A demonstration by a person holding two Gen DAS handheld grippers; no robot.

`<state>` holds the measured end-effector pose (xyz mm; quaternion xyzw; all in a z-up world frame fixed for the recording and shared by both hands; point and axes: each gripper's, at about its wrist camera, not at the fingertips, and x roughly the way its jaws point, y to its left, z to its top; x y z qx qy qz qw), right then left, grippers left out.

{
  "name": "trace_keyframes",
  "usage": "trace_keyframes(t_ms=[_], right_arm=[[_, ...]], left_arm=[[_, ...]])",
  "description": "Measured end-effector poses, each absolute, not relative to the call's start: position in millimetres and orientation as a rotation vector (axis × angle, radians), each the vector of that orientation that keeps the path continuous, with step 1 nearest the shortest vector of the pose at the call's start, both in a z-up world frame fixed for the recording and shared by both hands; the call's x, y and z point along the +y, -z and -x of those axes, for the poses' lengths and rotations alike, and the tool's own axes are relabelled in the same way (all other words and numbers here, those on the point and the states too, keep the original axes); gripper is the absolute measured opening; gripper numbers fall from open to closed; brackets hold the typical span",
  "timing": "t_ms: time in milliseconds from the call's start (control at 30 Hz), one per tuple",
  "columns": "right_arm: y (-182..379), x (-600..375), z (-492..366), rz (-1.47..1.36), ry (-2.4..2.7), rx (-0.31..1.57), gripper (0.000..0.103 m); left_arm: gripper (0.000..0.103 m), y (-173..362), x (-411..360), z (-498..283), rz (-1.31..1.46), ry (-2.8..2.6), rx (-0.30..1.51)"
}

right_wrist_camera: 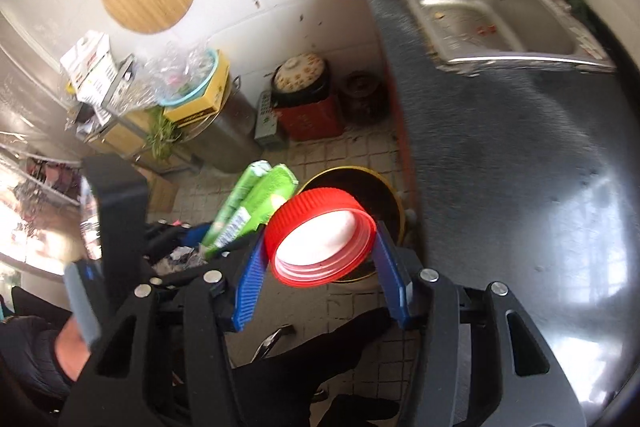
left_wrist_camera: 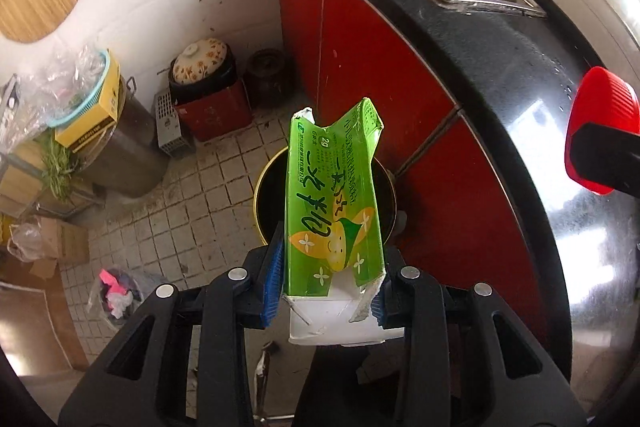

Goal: Collect trash
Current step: 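Carry the carton and cap to the bin and open both tools over it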

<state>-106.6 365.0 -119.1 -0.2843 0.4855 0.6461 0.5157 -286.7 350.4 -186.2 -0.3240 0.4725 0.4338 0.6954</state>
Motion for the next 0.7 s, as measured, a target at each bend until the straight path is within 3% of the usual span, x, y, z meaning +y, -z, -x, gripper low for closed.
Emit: trace_keyframes(t_ms=[233, 500, 533, 567, 633, 700], right_arm=[[175.7, 416.4, 142.5, 0.801, -1.544, 1.261, 0.051], [206.9, 448.3, 152.9, 0.866, -1.511, 1.293, 0.052], [207.9, 451.4, 153.3, 0.868, -1.506, 1.295, 0.052], [209.4, 453.8, 152.1, 0.866, -1.501, 1.297, 0.053], [209.8, 457.6, 151.2, 0.856, -1.499, 1.3, 0.065], [207.7, 460.1, 149.4, 0.844, -1.495, 1.29, 0.068]], left_arm=[[0.034, 251.3, 382.0, 308.4, 0.863, -0.972, 1.035], [0.035, 281.9, 400.5, 315.4, 0.925, -0.96, 1.039], [0.038, 283.7, 402.2, 315.3, 0.922, -0.957, 1.041], [0.05, 285.1, 403.4, 315.2, 0.92, -0.951, 1.041], [0.072, 287.1, 405.3, 315.1, 0.908, -0.952, 1.038], [0.073, 286.9, 407.6, 315.1, 0.891, -0.956, 1.035]])
